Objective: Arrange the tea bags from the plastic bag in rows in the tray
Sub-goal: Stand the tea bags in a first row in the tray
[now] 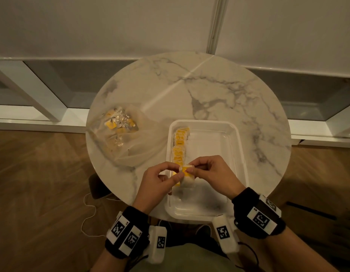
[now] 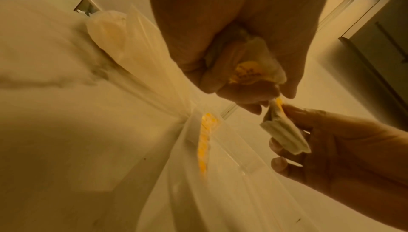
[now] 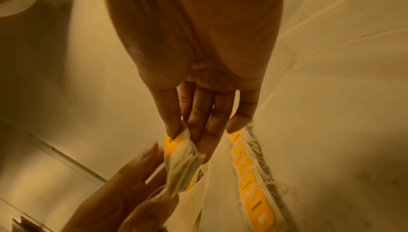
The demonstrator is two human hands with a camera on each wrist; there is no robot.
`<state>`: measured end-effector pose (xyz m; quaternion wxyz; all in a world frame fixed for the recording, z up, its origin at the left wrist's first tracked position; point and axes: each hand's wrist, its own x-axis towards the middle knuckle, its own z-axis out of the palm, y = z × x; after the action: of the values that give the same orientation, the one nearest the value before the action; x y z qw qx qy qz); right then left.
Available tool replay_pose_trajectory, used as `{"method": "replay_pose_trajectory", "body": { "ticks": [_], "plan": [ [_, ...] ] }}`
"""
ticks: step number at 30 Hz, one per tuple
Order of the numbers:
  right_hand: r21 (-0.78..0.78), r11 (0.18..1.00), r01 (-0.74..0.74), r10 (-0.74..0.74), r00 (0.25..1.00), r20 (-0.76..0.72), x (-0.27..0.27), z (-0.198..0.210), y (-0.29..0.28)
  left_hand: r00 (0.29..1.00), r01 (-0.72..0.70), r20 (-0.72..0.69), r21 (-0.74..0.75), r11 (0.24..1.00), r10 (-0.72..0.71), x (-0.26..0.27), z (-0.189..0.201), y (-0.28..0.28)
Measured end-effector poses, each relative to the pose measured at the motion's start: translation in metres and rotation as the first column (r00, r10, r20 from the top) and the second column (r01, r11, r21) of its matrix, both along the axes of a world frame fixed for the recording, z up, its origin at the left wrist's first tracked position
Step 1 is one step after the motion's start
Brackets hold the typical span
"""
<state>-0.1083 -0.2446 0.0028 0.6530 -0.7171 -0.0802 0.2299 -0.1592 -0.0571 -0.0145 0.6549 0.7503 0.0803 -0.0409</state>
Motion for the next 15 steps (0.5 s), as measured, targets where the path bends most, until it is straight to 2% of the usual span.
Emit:
{"method": "replay_pose_trajectory", "body": {
  "ticks": [5, 9, 12, 15],
  "plan": [
    [0.021, 1.0, 0.011, -0.012, 1.0, 0.029, -0.006, -0.005, -0.002, 0.994, -0.016, 0.109, 0.051, 0.999, 0.01, 0.005, 0.007, 0.002],
    [-0.068, 0.995, 0.066, -0.054, 0.986, 0.16, -0.01, -0.003, -0.004, 0.964, 0.037, 0.252, 0.176, 0.984, -0.081, 0.009, 0.018, 0.005],
    [-0.057, 0.995, 0.084, -0.072, 0.982, 0.176, -0.012, -0.001, -0.003, 0.951, 0.049, 0.288, 0.222, 0.974, -0.113, 0.012, 0.022, 0.007],
    [-0.057, 0.997, 0.057, -0.046, 0.984, 0.17, -0.011, 0.001, -0.004, 0.945, 0.067, 0.303, 0.196, 0.978, -0.125, 0.015, 0.026, 0.007]
  ]
}}
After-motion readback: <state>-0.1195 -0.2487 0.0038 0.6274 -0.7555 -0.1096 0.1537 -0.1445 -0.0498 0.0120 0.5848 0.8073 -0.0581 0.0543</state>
